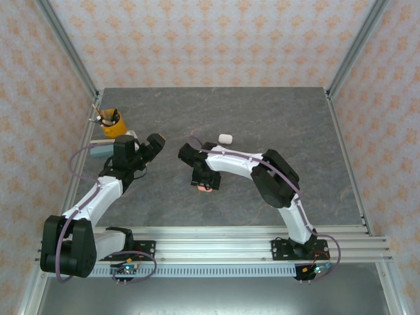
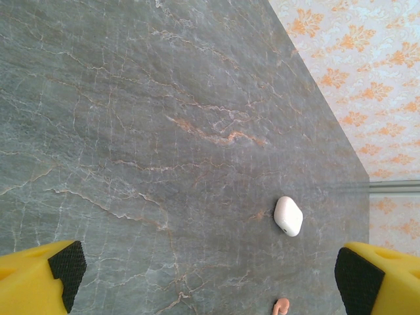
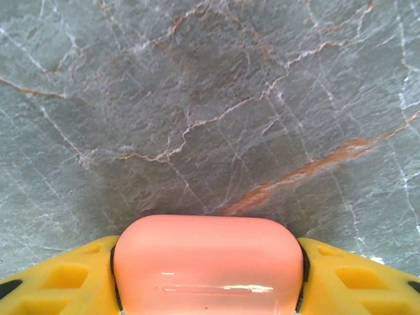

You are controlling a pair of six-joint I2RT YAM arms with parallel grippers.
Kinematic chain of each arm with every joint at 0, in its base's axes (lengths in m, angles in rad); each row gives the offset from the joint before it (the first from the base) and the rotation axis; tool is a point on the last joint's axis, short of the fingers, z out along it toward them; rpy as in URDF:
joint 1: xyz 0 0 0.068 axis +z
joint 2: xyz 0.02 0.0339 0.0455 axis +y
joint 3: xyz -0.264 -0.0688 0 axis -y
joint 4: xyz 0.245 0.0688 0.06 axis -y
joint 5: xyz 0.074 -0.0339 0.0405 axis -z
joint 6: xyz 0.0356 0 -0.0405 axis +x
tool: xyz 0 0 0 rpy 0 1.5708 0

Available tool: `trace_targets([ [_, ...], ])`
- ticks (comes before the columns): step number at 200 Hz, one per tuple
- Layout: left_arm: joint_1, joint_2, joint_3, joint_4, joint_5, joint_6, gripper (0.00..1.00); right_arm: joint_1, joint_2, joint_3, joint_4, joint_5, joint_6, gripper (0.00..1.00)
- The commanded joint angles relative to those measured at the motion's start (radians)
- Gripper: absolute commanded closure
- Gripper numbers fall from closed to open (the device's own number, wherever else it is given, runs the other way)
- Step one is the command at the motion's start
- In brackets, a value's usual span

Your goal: Insert the wireless bluetooth earbuds into the charging case

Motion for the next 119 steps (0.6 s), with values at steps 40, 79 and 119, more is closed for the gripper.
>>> trace_targets([
  [40, 0.003, 0.009, -0.005, 0.018, 0.014, 0.024, 0.00, -0.024, -0.060, -0.032, 0.018, 0.031, 0.032, 0.45],
  [79, -0.003, 0.017, -0.022, 0.034, 0.021, 0.025, 0.00, -0.040, -0.081, -0.038, 0.033, 0.037, 0.044, 0.45],
  [119, -0.022, 0.036, -0.045, 0.057, 0.031, 0.029, 0.00, -0.058, -0.100, -0.032, 0.042, 0.048, 0.057, 0.45],
])
